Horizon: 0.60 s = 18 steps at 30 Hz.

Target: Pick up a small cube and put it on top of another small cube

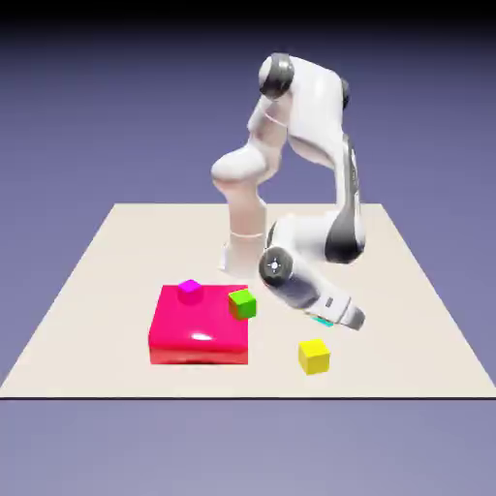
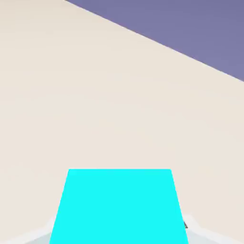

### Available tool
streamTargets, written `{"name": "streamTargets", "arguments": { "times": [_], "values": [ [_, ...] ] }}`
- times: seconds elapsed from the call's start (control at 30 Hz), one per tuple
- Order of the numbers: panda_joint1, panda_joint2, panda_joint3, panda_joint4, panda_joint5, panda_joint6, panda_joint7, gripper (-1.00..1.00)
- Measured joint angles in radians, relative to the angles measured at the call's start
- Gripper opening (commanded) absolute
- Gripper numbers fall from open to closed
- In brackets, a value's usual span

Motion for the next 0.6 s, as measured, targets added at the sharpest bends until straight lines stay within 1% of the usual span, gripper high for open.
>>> {"name": "streamTargets", "arguments": {
  "times": [0.6],
  "values": [
    [-0.170, -0.652, -0.222, -0.431, -0.219, 0.476, 0.399, -1.00]
  ]
}}
